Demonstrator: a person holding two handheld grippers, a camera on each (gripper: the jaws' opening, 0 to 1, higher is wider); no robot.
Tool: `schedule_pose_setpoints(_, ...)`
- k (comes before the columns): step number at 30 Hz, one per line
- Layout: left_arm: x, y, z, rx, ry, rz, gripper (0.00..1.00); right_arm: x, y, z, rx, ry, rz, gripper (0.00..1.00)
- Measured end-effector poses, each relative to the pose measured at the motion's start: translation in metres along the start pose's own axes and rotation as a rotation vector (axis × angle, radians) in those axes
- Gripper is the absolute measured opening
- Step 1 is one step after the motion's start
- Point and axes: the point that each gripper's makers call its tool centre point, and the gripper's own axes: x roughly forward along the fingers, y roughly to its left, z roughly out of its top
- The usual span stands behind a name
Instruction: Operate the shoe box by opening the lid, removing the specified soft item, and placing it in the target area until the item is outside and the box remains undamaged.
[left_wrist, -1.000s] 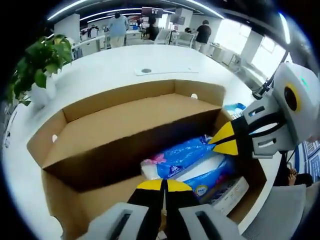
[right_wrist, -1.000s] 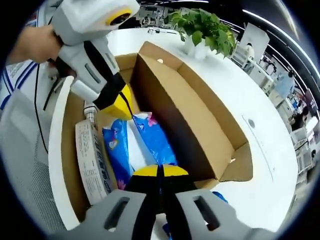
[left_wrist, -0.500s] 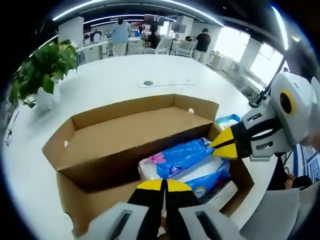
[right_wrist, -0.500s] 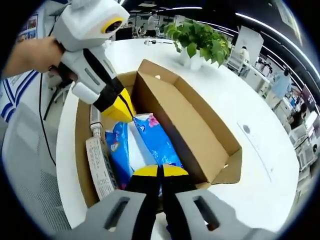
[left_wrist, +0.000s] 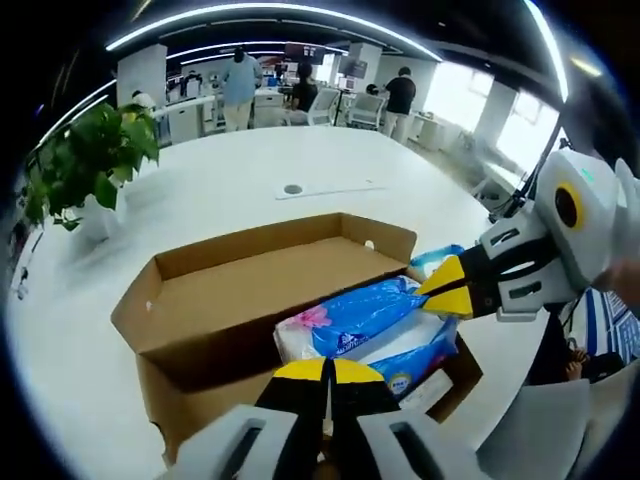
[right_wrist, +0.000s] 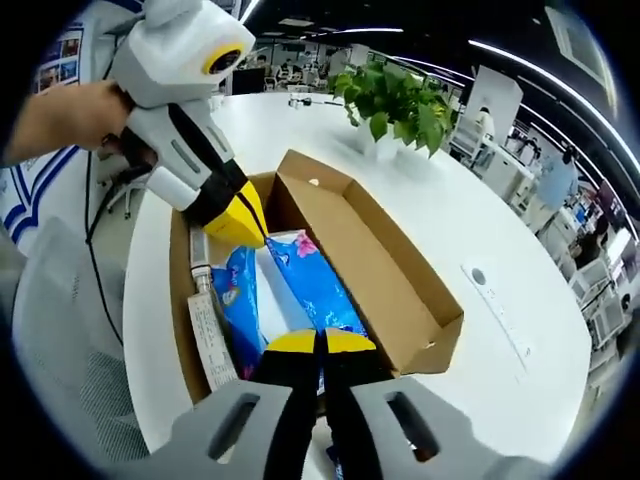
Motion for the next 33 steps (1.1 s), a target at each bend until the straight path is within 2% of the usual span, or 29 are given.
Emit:
schedule_pose_setpoints(14,-0.015,-0.027,0.027,0.021,-0.055,-0.029,0.0,-0.041,-0.013,0.01,-0.029,-0.031,-0.042,0.0)
schedule_pose_setpoints(21,-0.012,-0.048,0.035,0.015,-0.065,-0.067,0.0,-0.059,-0.019,-0.001,-0.029,-0.024,-0.063,0.0)
schedule_pose_setpoints(33,0.005,-0.093,0.043,0.053,-0.057,-0.126,0.0,-0.088,-0.033,-0.038,0.005,0.009,-0.109,0.0)
